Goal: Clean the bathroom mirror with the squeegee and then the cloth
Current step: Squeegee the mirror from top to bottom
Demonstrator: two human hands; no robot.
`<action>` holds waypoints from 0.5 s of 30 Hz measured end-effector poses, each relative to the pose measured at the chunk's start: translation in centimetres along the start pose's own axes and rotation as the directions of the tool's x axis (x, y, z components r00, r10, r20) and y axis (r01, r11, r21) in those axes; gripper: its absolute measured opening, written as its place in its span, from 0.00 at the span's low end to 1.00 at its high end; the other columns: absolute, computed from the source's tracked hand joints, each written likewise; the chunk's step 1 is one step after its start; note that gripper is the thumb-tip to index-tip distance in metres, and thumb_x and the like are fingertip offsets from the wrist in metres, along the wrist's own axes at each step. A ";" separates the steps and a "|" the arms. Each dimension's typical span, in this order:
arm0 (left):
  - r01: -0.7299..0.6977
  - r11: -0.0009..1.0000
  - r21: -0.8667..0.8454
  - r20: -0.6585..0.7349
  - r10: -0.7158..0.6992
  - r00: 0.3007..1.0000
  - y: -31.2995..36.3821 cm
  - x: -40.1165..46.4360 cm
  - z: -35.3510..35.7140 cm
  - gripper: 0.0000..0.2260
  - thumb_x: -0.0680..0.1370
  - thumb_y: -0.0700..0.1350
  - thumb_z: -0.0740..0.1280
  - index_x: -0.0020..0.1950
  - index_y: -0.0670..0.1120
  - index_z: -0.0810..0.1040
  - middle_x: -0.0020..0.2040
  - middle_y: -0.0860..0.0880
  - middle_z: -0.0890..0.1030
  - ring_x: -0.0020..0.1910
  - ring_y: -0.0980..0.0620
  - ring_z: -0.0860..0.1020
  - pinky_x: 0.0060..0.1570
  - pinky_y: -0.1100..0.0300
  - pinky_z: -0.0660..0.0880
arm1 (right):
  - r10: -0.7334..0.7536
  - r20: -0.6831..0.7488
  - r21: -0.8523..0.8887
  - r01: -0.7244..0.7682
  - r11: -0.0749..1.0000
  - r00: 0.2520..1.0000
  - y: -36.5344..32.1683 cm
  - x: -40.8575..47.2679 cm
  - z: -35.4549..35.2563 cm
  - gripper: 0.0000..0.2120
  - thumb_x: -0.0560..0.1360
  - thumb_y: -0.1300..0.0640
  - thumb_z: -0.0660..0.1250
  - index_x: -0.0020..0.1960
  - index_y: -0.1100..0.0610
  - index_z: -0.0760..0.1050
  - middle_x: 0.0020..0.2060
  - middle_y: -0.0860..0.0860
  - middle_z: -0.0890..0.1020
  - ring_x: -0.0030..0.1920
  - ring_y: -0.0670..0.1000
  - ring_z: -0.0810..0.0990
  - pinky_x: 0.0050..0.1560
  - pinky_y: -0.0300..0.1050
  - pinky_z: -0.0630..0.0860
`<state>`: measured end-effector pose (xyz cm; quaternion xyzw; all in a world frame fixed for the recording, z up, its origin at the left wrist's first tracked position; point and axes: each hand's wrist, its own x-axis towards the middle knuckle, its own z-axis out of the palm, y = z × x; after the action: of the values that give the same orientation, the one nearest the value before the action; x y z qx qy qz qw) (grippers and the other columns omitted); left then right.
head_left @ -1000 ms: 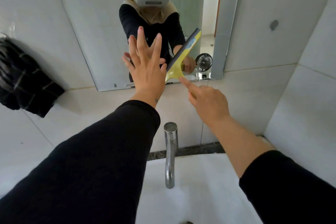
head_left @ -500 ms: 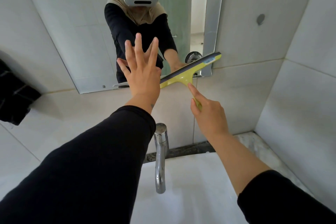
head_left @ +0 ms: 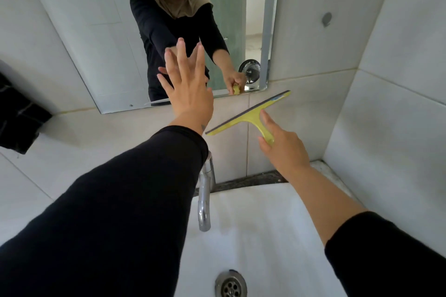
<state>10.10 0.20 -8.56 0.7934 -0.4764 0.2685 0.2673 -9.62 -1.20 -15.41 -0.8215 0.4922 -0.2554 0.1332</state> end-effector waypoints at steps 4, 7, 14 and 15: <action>-0.045 0.990 -0.131 0.206 0.071 0.976 4.2 -2.2 -0.8 0.31 0.77 0.49 0.66 0.76 0.56 0.55 0.78 0.46 0.49 0.76 0.39 0.48 0.72 0.39 0.56 | 0.087 0.082 -0.110 -0.078 0.991 0.993 1.3 -1.0 -4.2 0.20 0.76 0.49 0.64 0.68 0.46 0.71 0.53 0.56 0.80 0.55 0.60 0.78 0.52 0.50 0.75; -0.050 0.956 -0.291 0.369 0.160 0.915 7.3 -3.4 -1.1 0.28 0.80 0.52 0.63 0.77 0.57 0.56 0.78 0.45 0.52 0.75 0.39 0.52 0.71 0.43 0.59 | 0.081 0.195 -0.179 -0.046 0.983 0.977 2.2 -1.6 -8.2 0.13 0.73 0.49 0.68 0.57 0.46 0.79 0.52 0.50 0.82 0.48 0.55 0.79 0.49 0.46 0.75; 0.045 0.874 -0.485 0.453 0.206 0.867 12.2 -2.7 -3.1 0.27 0.81 0.51 0.61 0.77 0.57 0.54 0.75 0.43 0.59 0.70 0.41 0.66 0.65 0.48 0.67 | -0.047 0.332 -0.293 0.150 0.944 0.942 2.2 -2.5 -14.4 0.17 0.72 0.46 0.69 0.60 0.38 0.76 0.47 0.41 0.79 0.53 0.48 0.76 0.47 0.42 0.68; 0.057 0.870 -0.490 0.456 0.200 0.867 12.4 -2.4 -3.4 0.27 0.81 0.50 0.62 0.77 0.56 0.55 0.74 0.43 0.61 0.68 0.42 0.69 0.64 0.49 0.68 | -0.068 0.329 -0.314 0.177 0.933 0.942 2.1 -2.5 -15.0 0.17 0.73 0.46 0.69 0.61 0.38 0.75 0.47 0.42 0.78 0.54 0.48 0.75 0.46 0.41 0.67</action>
<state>-2.66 -1.01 -5.68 0.7229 -0.6105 -0.0618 0.3176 -20.33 0.48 -4.62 -0.8914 0.4485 -0.0416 0.0496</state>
